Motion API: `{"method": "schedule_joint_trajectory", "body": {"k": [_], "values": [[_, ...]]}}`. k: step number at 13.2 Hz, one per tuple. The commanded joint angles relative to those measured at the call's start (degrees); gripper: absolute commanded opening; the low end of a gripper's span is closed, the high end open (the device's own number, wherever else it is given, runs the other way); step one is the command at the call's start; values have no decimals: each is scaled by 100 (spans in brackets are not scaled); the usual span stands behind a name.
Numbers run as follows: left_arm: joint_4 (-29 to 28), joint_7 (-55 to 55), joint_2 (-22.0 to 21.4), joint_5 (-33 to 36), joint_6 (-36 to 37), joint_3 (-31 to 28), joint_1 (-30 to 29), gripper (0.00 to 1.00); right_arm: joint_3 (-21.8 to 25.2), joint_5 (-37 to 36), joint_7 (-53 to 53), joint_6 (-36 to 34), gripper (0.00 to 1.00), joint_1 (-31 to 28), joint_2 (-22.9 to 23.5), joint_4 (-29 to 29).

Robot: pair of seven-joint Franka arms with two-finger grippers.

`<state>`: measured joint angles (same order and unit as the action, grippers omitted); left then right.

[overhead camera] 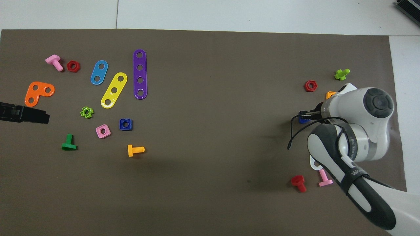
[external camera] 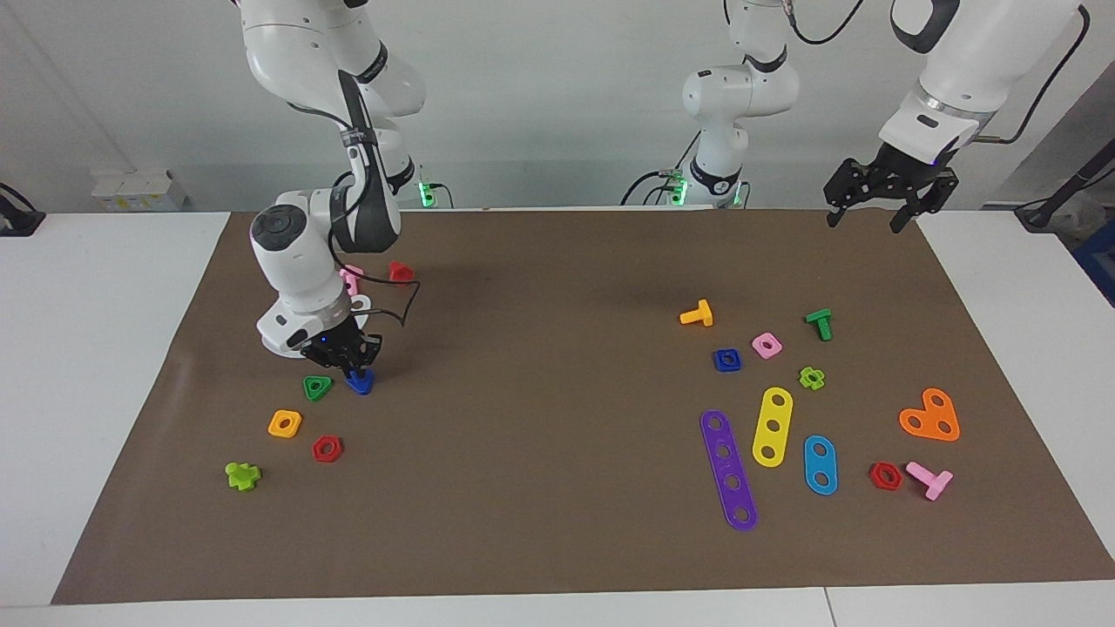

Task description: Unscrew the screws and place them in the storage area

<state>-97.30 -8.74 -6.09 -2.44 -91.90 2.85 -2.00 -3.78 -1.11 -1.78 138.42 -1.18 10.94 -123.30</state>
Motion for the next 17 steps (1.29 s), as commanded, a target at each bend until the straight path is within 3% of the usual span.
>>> {"method": "schedule_joint_trajectory", "body": {"k": [1,6,11,13,17], "values": [[-35,39,-41,-55,137,-39,-107,100,-70,120,116,72,98,-67,-118,-36],[-35,39,-50,-46,129,-39,-107,100,-70,120,20,-1578,98,-40,-452,981],[-26,39,-50,-55,129,-39,-107,100,-70,41,-7,-3186,98,-22,-1137,1861],[-35,39,-41,-46,129,-39,-107,100,-35,67,2,-3417,98,-49,-1435,1968],[-35,40,-41,-46,129,-39,-107,100,-35,137,2,-4085,99,-23,-1464,2660]]}}
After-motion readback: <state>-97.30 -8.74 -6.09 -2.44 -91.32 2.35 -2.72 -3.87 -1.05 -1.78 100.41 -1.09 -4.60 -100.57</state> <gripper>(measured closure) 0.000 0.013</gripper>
